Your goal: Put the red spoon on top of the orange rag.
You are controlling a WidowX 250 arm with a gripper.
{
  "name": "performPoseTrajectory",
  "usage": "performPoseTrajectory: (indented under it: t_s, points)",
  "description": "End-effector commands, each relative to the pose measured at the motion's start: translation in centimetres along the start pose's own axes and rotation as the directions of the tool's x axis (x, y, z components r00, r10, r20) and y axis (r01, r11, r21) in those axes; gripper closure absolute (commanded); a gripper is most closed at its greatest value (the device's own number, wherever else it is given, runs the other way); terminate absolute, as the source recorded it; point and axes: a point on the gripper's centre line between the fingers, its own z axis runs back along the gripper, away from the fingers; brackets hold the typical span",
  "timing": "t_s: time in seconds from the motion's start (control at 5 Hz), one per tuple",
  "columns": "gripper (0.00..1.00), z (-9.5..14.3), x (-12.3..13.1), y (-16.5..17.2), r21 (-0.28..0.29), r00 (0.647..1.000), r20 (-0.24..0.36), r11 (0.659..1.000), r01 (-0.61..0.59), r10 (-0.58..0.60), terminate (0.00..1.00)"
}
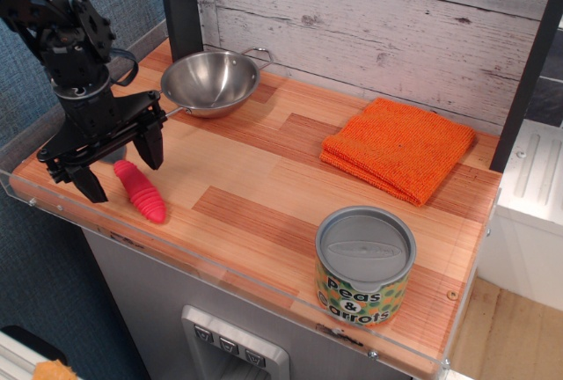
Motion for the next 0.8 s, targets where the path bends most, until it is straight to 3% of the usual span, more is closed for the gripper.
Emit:
performPoseTrajectory:
  t_s: [0.0,0.2,0.4,0.6]
  points:
    - [0.00,-0.61,-1.04,-0.09,0.036,1.000,0.026,0.999,0.014,-0.015,0.00]
    - [0.00,-0.79,-1.23,-0.03,0.042,1.000,0.017,0.999,0.023,-0.024,0.00]
    - [1.00,-0.90,-1.42,-0.06,0.051,1.000,0.012,0.998,0.024,-0.024,0.00]
    - [1.00,-0.67,-1.82,-0.15,0.047,0.999,0.008,0.998,0.042,-0.042,0.00]
